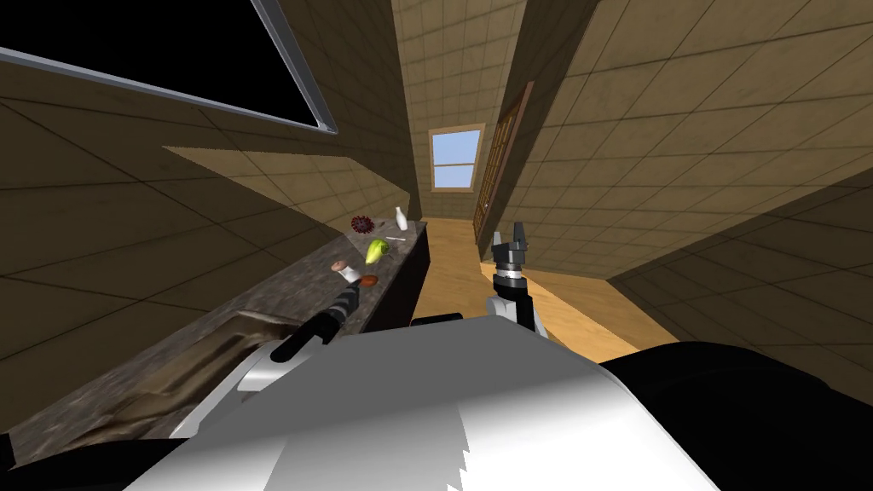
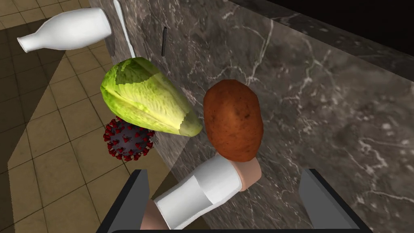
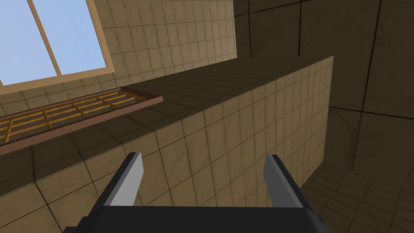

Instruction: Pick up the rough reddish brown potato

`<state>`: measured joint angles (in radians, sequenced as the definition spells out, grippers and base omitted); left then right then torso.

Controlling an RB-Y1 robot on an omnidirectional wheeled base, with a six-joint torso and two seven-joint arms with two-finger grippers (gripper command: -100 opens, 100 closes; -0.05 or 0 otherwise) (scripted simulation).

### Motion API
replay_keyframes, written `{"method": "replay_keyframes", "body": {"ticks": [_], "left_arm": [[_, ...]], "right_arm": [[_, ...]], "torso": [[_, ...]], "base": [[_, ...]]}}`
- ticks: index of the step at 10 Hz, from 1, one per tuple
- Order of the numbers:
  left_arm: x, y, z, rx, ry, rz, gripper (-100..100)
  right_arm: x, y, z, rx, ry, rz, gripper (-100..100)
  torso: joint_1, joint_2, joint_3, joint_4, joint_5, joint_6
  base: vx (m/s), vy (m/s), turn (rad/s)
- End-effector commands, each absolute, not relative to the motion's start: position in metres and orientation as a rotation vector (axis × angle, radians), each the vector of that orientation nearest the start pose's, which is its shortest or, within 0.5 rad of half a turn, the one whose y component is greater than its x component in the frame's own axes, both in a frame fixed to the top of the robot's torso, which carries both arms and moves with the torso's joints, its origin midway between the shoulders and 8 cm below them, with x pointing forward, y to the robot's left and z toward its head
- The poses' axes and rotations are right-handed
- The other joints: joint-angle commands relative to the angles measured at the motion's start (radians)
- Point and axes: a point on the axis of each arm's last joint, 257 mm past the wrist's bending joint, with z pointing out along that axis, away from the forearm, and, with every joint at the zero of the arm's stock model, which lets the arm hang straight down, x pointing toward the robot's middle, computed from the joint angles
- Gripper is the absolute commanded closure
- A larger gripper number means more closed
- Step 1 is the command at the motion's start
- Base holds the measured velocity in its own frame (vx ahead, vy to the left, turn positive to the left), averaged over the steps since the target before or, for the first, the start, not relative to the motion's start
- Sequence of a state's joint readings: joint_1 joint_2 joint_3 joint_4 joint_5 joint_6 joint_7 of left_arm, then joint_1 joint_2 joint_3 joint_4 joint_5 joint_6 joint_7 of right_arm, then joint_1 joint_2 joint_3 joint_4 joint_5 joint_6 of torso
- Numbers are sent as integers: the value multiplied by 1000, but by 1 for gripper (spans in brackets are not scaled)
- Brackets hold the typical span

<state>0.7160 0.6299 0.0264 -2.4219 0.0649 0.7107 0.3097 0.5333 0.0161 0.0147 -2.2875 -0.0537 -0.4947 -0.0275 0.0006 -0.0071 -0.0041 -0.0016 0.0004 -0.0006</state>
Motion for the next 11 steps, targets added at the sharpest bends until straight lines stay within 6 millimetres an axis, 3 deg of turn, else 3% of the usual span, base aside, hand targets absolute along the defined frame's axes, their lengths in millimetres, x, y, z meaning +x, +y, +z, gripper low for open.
{"method": "replay_keyframes", "body": {"ticks": [1,5,6,7,8,11], "left_arm": [[310,371,-265,-1471,1700,-578,-100],[274,387,-309,-1563,1788,-444,-100],[277,385,-302,-1545,1775,-461,-100],[276,386,-303,-1548,1777,-459,0],[281,394,-306,-1561,1760,-450,-100],[291,409,-311,-1588,1726,-435,-100]], "right_arm": [[340,-286,16,738,574,1357,0],[340,-286,16,738,574,1356,0],[340,-286,16,738,574,1356,0],[340,-286,16,738,574,1357,0],[340,-286,16,738,574,1357,0],[340,-286,16,737,573,1357,0]], "torso": [[0,0,0,0,0,0],[-1,-8,-4,-2,0,0],[-3,-9,-5,-2,-1,0],[-3,-3,-2,-1,-1,0],[-2,2,1,0,0,0],[-1,10,6,2,0,0]], "base": [[95,-1,-89],[190,-7,-84],[101,-21,-7],[18,-3,3],[-22,-10,-142],[-75,-4,-133]]}}
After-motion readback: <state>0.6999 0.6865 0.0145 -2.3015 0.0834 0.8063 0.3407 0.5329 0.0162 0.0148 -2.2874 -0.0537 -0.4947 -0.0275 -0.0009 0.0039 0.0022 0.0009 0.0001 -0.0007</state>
